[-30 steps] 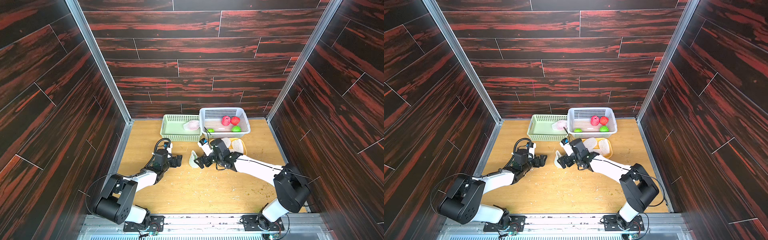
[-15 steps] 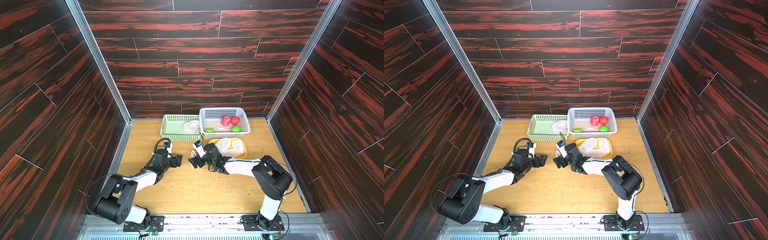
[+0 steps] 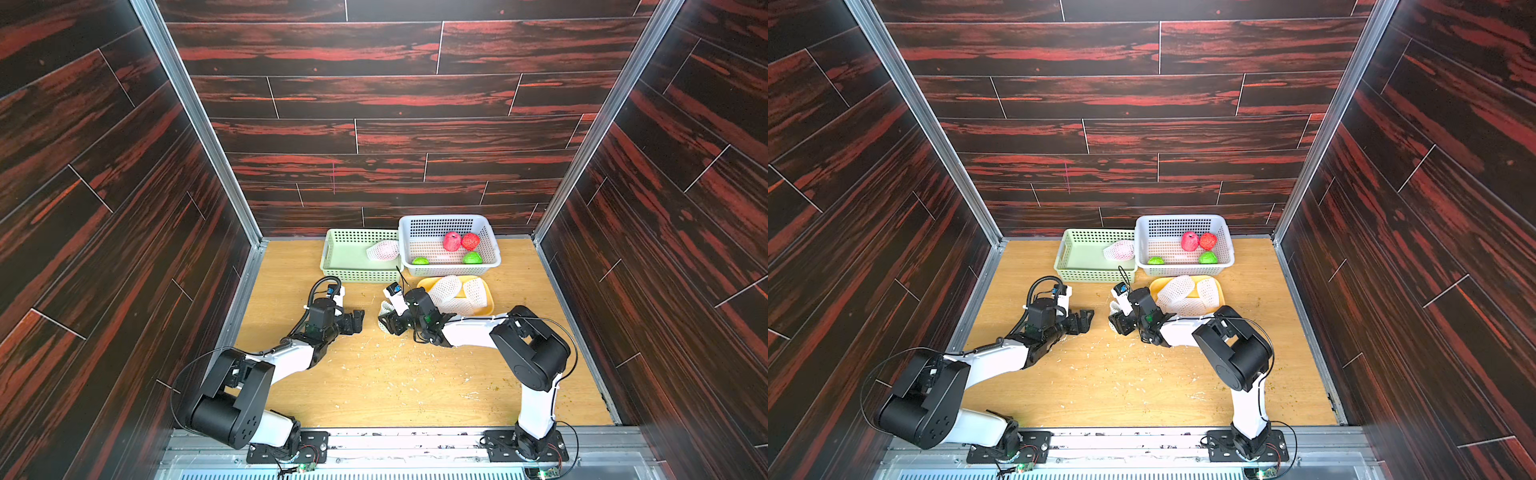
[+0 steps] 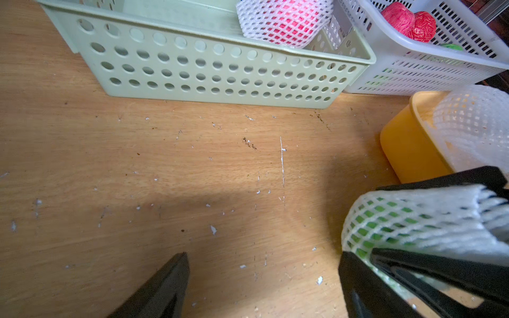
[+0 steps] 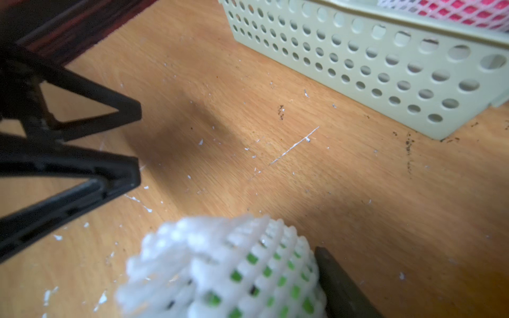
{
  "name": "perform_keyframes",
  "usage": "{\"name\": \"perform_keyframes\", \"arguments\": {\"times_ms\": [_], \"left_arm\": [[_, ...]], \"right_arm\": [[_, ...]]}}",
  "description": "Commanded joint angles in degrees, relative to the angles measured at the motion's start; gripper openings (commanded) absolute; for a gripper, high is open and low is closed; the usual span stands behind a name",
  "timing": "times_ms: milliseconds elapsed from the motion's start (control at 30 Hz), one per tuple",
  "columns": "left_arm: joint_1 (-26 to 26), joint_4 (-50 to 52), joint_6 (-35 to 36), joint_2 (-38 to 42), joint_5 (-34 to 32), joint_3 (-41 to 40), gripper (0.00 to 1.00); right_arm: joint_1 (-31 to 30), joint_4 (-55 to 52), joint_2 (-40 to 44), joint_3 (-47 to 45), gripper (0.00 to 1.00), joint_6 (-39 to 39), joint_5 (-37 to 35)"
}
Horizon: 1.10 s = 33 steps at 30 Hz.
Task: Remove foam nets from apples
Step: Remove the foam net from the apple.
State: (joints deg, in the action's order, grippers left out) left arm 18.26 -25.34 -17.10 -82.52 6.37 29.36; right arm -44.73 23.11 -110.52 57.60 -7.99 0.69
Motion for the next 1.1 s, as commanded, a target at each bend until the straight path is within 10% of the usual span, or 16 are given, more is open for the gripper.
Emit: {"name": "perform_keyframes", "arguments": {"times_ms": [0, 400, 600, 1067], "left_arm": [[-0.3, 0.2, 0.3, 2.3, -0.8, -0.2, 0.9], [-0.3, 1.1, 0.8, 2.4, -0.7, 1.0, 0.9], [-0.3, 1.4, 0.8, 2.1, -0.8, 1.2, 0.9], [-0.3, 1.7, 0.5, 1.4, -0.6, 1.4, 0.9]], "right_arm": [[0.1, -0.7, -0.1, 0.9, 0.49, -0.4, 1.7], [0.5, -4.1, 5.9, 1.1, 0.22, -0.4, 4.1], [0.8, -6.6, 6.7, 2.4, 0.52, -0.1, 5.2], [0.9, -3.3, 2.0, 2.0, 0.62, 0.0, 6.3]]}}
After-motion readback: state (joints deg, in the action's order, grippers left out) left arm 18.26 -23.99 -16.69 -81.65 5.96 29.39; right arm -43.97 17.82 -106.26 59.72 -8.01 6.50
